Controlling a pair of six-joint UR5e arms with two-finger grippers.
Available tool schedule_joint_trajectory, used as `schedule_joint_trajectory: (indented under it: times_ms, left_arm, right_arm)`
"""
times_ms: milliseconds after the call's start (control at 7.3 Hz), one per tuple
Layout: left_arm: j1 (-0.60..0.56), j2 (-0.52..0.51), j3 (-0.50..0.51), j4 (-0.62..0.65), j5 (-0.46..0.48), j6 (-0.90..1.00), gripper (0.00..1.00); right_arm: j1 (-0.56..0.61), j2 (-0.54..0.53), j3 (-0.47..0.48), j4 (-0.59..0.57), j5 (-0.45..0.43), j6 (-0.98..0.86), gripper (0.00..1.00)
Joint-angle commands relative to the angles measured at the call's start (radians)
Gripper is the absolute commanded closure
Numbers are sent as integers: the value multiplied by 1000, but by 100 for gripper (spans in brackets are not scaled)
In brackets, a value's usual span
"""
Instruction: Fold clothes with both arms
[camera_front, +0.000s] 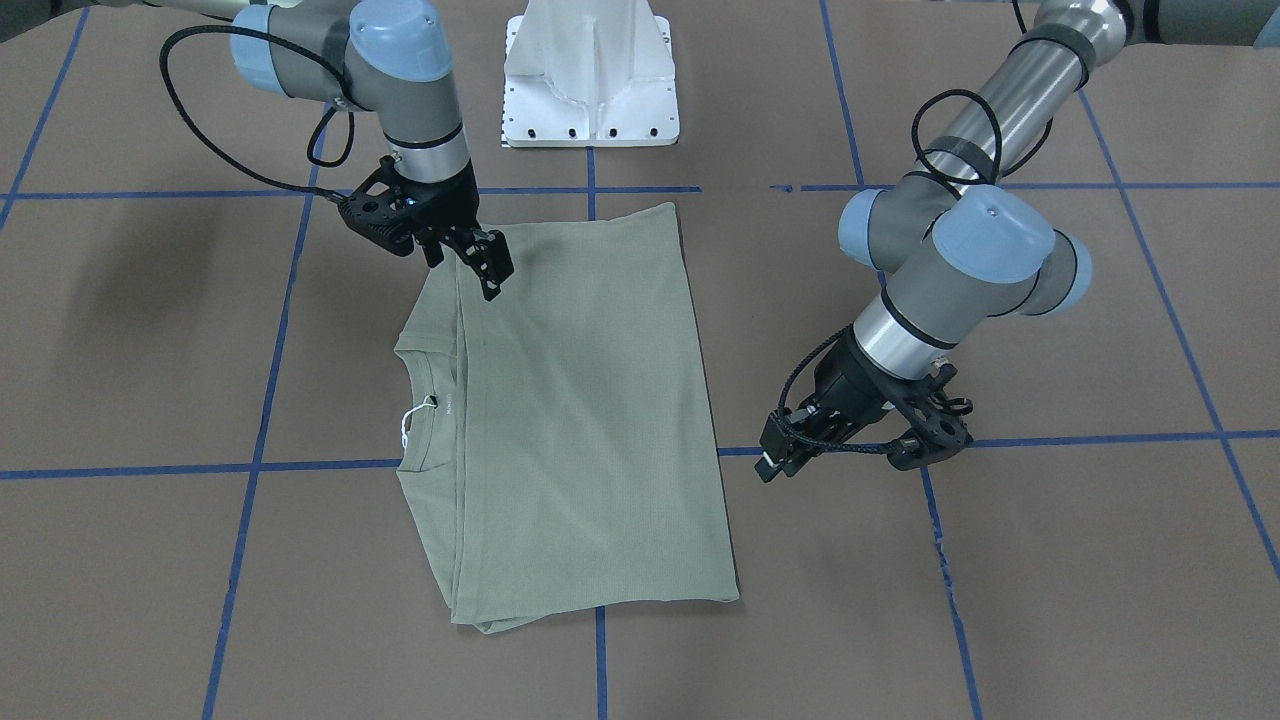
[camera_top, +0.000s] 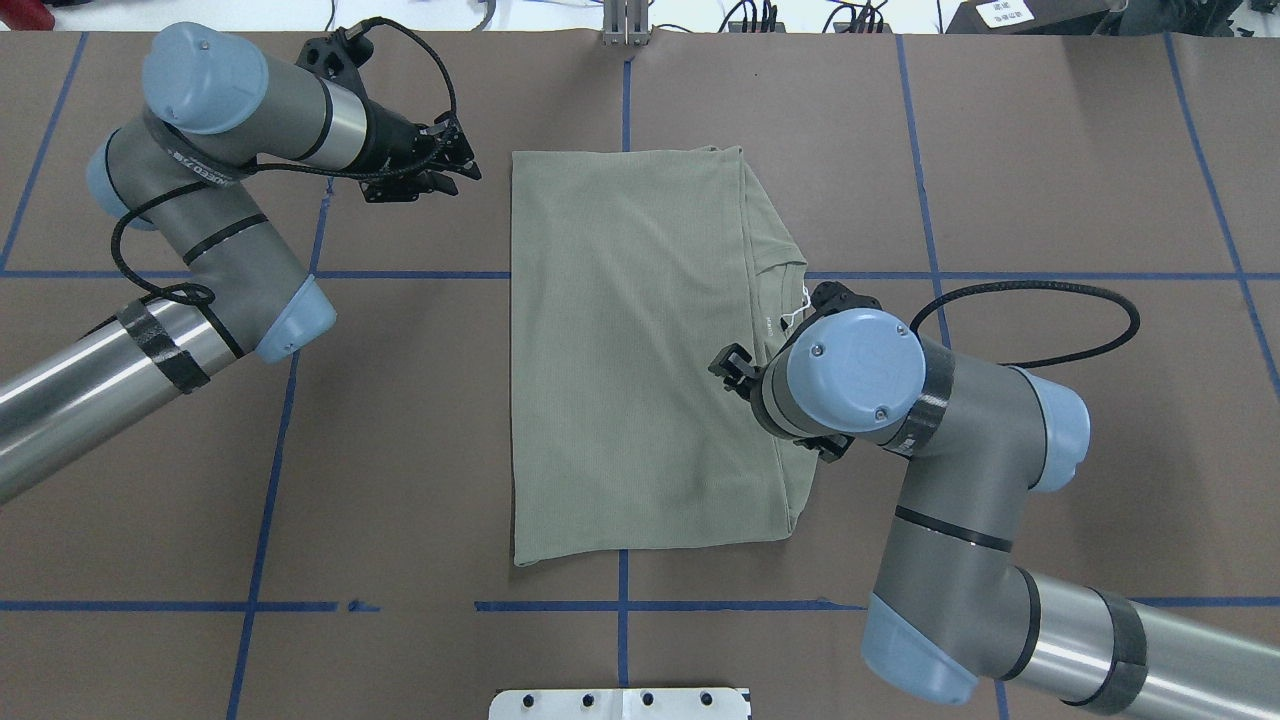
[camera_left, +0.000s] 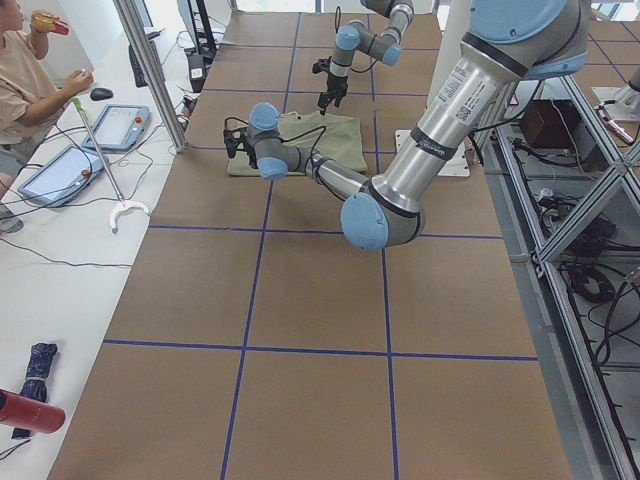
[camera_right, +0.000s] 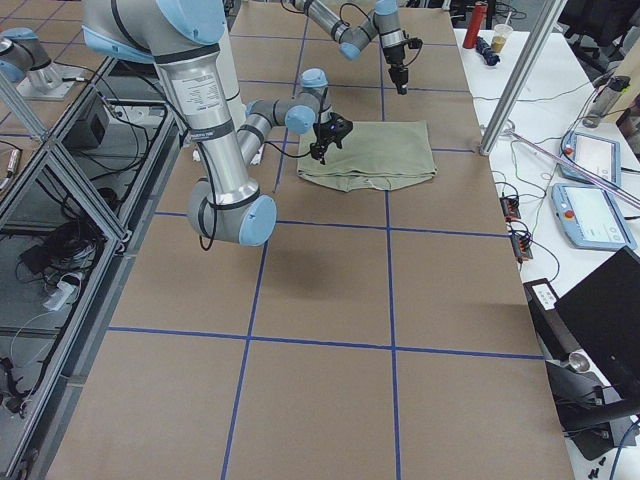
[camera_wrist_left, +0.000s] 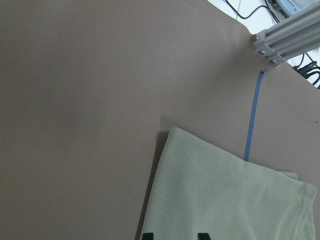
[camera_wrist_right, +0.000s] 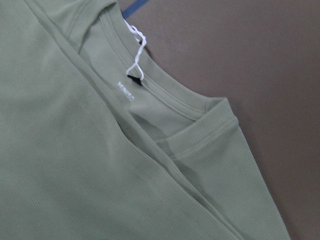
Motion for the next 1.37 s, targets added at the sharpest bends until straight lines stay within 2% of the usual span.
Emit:
schedule_joint_trajectory:
  times_ms: [0, 137, 548, 1096, 1234]
  left_arm:
    - [0, 1, 0, -1, 0, -2, 57]
    - [0, 1, 0, -1, 0, -2, 56]
    - [0, 1, 0, -1, 0, -3, 56]
    - [0, 1, 0, -1, 0, 0, 56]
    - [0, 1, 0, -1, 0, 0, 56]
  right_arm:
    - [-72, -50, 10, 5, -5, 104, 9]
    - [-92, -59, 9, 3, -18, 109, 14]
    - [-101, -90, 15, 5, -15, 119, 15]
    - [-109, -105, 7, 5, -13, 124, 29]
    - [-112, -105, 7, 5, -13, 125, 49]
